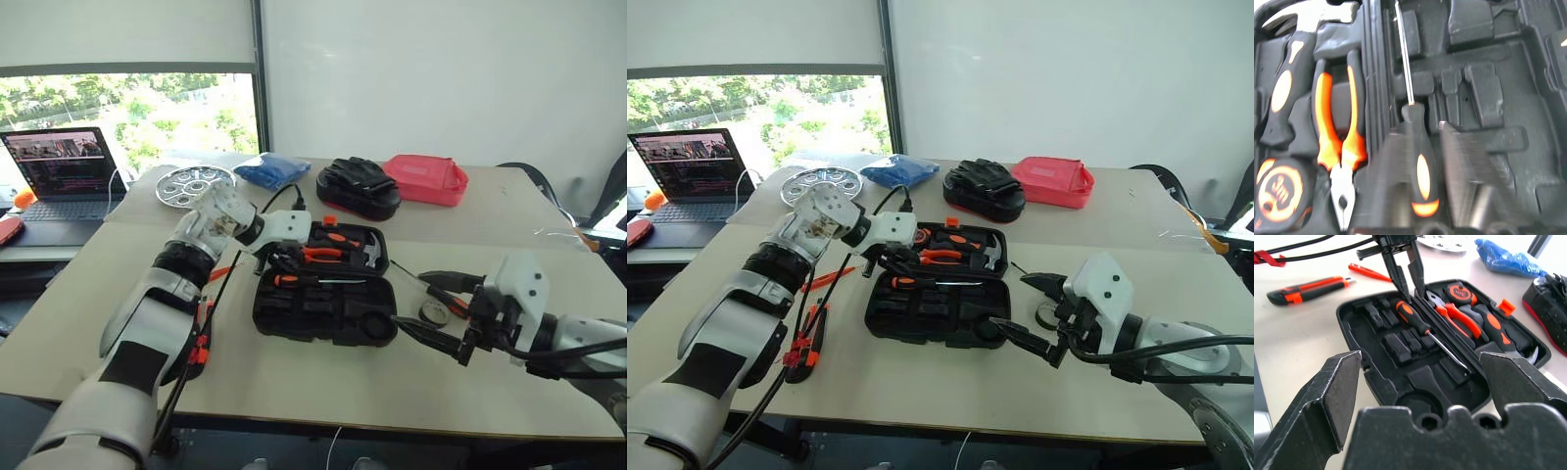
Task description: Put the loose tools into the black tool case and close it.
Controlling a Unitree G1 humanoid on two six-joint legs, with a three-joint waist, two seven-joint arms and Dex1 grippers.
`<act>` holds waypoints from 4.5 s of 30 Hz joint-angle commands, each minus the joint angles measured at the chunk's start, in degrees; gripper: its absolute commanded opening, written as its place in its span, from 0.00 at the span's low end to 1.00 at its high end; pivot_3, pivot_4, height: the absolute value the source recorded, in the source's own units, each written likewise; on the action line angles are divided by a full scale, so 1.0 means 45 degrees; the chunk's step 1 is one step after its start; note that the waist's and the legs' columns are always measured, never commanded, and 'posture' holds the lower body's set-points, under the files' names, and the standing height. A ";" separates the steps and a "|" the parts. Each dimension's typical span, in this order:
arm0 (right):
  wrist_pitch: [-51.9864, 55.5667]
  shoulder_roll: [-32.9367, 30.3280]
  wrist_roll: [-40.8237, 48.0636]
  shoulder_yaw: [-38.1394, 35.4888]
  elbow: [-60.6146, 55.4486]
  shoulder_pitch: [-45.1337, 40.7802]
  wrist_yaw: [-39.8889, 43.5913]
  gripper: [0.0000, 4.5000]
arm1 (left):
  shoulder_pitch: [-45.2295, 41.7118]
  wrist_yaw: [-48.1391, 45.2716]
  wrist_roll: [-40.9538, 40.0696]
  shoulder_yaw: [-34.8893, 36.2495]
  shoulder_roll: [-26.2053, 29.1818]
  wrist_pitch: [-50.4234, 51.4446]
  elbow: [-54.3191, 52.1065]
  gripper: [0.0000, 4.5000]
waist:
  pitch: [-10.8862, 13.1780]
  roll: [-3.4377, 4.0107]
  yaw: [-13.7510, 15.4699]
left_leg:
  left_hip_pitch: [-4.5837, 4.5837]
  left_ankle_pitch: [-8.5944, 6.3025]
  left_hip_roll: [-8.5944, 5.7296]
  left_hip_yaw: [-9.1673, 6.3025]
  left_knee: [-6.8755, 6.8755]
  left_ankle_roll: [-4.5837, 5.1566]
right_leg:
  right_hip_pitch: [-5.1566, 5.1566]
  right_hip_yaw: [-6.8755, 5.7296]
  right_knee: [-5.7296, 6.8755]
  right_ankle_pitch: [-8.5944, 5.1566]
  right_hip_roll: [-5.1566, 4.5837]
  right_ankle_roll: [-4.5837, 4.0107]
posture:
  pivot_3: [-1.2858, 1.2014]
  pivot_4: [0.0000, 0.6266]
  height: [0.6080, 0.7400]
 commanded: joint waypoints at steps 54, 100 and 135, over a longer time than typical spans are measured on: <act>0.1128 -0.2143 -0.0595 -0.1466 0.4262 -0.0202 0.2228 1.00 | 0.3123 -0.1241 -0.6271 0.4958 0.2260 0.8685 -0.8845 0.66 | -0.0002 0.0034 -0.0100 | -0.0009 -0.0010 0.0007 -0.0063 0.0015 0.0020 | -0.0007 0.0033 -0.0004 0.0018 -0.0002 0.0023 | 0.52 0.24 1.00; -0.2579 0.0829 -1.0288 0.7575 1.8464 -1.0398 0.6496 0.75 | 0.5490 0.2122 -1.2296 0.6199 0.6072 1.2250 -1.5699 1.00 | 0.0027 0.0087 -0.0338 | 0.0077 -0.0003 0.0009 0.0048 -0.0006 0.0003 | 0.0027 0.0050 0.0005 0.0010 0.0005 0.0002 | 0.52 0.24 1.00; -0.3029 0.1512 -0.9892 0.7724 1.2436 -1.1233 0.8048 0.23 | 0.8174 0.0782 -1.2174 0.7403 0.8203 1.1062 -1.4534 1.00 | 0.0081 0.0171 -0.0461 | 0.0074 -0.0003 0.0021 0.0032 -0.0032 0.0003 | -0.0005 0.0050 0.0006 0.0013 0.0017 -0.0011 | 0.52 0.24 1.00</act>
